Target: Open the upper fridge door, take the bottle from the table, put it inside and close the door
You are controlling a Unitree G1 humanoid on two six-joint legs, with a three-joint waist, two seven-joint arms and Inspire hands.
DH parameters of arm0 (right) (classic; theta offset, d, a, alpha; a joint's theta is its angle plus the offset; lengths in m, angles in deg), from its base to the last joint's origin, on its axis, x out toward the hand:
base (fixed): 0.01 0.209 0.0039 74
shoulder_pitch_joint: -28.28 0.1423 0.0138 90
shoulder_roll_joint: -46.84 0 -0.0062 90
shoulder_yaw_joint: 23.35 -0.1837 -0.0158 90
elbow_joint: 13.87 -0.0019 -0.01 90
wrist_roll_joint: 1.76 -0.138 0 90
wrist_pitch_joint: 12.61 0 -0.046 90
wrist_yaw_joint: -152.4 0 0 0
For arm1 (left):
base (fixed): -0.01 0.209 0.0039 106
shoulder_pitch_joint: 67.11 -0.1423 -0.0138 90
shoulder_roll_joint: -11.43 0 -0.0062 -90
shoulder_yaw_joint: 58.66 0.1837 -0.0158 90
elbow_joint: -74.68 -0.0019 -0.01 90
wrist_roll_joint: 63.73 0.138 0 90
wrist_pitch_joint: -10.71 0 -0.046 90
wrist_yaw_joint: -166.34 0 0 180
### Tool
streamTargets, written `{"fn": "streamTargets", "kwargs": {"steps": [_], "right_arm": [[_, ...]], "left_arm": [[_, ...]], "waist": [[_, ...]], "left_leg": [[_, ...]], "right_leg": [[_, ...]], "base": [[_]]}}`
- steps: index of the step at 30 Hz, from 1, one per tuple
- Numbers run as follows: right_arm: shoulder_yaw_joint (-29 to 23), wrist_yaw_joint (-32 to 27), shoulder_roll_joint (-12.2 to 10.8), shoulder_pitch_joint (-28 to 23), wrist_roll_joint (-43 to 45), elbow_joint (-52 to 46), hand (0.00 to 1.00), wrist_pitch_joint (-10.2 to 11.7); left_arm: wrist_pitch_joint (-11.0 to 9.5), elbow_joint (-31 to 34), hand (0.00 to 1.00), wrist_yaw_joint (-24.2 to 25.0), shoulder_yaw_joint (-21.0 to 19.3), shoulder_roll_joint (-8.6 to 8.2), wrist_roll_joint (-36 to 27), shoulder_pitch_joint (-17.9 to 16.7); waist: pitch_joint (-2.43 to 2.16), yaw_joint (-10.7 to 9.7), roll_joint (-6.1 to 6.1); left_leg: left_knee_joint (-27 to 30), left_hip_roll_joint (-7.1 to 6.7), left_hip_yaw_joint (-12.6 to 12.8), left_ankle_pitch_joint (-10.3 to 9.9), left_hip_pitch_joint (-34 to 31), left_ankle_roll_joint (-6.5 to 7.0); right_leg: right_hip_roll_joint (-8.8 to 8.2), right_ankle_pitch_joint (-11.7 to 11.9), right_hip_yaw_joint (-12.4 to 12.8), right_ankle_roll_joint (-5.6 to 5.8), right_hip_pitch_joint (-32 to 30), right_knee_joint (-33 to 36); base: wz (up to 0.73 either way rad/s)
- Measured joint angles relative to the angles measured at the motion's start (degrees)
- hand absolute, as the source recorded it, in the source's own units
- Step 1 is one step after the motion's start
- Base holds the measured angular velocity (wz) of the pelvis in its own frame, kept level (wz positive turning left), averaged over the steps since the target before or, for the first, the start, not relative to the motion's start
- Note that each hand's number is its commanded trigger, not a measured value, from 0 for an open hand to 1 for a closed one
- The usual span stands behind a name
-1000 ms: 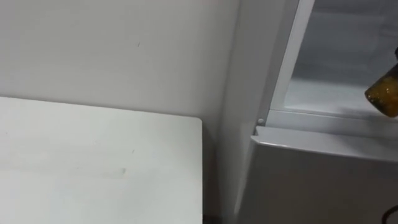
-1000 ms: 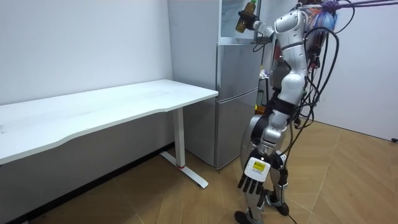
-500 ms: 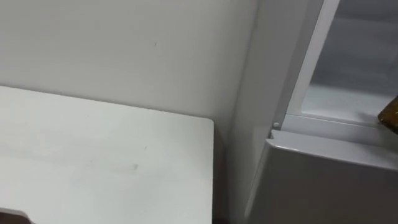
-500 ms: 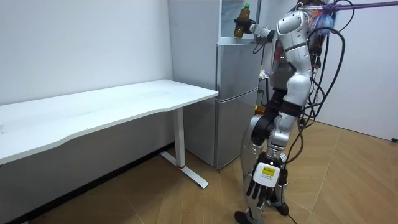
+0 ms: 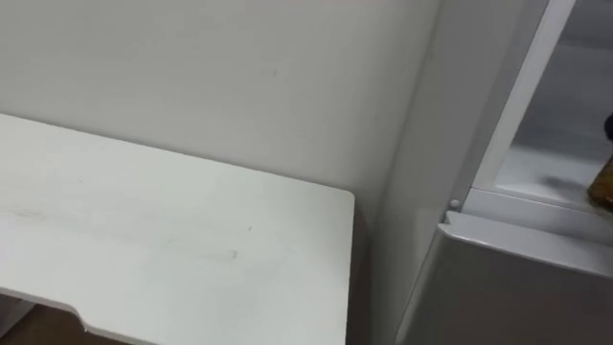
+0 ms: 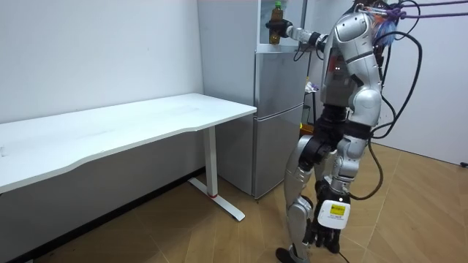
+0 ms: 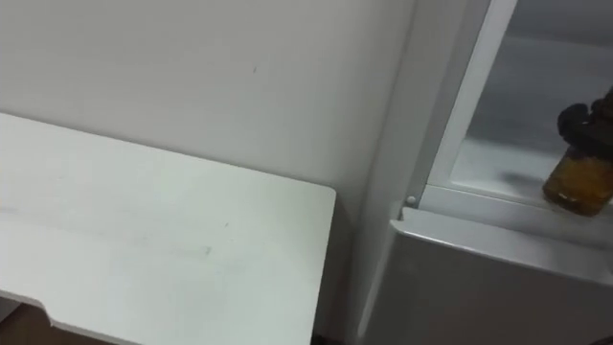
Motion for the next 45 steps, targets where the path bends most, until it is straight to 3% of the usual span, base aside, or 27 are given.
{"fn": "streamTargets", "kwargs": {"steps": [12,13,14,15,16,21,24,28,38,45], "right_arm": [[6.24,-5.75,0.36,5.47,8.34,4.70,1.00,-1.08],[6.38,-5.70,0.37,5.69,8.89,5.07,0.92,-1.08],[6.60,-5.77,0.43,5.80,9.24,5.24,0.46,-1.08],[7.38,-5.76,0.80,5.82,9.25,5.35,0.46,-1.01],[7.91,-5.71,1.11,5.85,9.25,5.48,0.00,-0.91],[11.49,-4.33,2.33,8.83,9.10,11.54,0.00,0.84],[15.50,-2.82,2.44,10.94,9.08,15.98,0.00,1.02],[16.24,-2.25,2.44,10.90,8.80,19.06,0.00,0.55],[16.96,2.27,2.44,10.60,6.30,21.01,0.00,0.84],[16.96,5.42,2.44,10.05,6.27,21.13,0.00,1.87]], "left_arm": [[2.09,4.09,0.00,-0.77,1.30,1.20,-1.83,-0.19],[2.15,4.15,0.00,-0.70,1.33,1.20,-1.84,-0.19],[2.33,4.12,0.00,-0.72,1.34,1.23,-1.81,-0.19],[2.62,4.02,0.00,-0.76,1.35,1.41,-1.84,-0.20],[2.75,4.03,0.00,-0.79,1.35,1.60,-1.85,-0.19],[2.98,3.62,0.00,-0.85,3.59,4.05,-1.98,0.71],[3.24,3.70,0.00,-0.84,3.60,4.70,-2.01,1.25],[3.53,3.78,0.00,-0.87,3.56,5.07,-2.15,1.21],[3.54,4.37,0.00,-1.25,3.72,6.42,-5.87,2.78],[3.26,6.17,0.00,-1.24,6.39,6.88,-6.74,3.54]], "waist": [[0.00,2.53,0.67],[0.03,2.56,0.69],[0.08,2.79,0.66],[0.08,3.09,0.67],[0.09,3.18,0.61],[0.44,4.00,-0.39],[0.65,5.09,-0.47],[0.98,5.82,-0.27],[0.82,5.42,-0.86],[0.82,5.27,-0.86]], "left_leg": [[1.07,-0.40,-2.68,0.24,-2.35,-0.06],[1.08,-0.43,-2.89,0.26,-2.41,-0.09],[1.10,-0.48,-3.21,0.33,-2.70,-0.11],[1.11,-0.48,-3.43,0.36,-2.97,-0.16],[1.12,-0.51,-3.65,0.41,-3.14,-0.19],[1.78,-0.37,-4.87,0.55,-4.73,-0.49],[2.30,-0.18,-5.02,0.64,-5.50,-0.63],[3.20,-0.20,-5.47,0.62,-6.51,-0.62],[4.02,0.38,-5.39,0.79,-8.30,-0.83],[4.07,0.68,-5.18,0.87,-7.96,-0.97]], "right_leg": [[0.04,0.00,-2.55,0.00,-0.44,-0.01],[0.05,0.00,-2.70,0.00,-0.45,-0.04],[0.09,0.00,-3.00,0.00,-0.46,-0.08],[0.13,0.00,-3.27,0.00,-0.55,-0.14],[0.15,0.00,-3.62,0.00,-0.56,-0.22],[0.81,0.04,-4.09,-0.07,-1.06,-0.97],[1.00,0.25,-4.72,-0.40,-1.71,-0.98],[1.08,0.40,-5.40,-0.64,-2.00,-1.04],[1.62,0.85,-5.15,-1.38,-3.53,-0.89],[1.92,0.91,-4.34,-1.47,-3.47,-0.89]], "base": [[0.12],[0.13],[0.13],[0.13],[0.13],[0.11],[0.00],[0.06],[-0.03],[-0.01]]}}
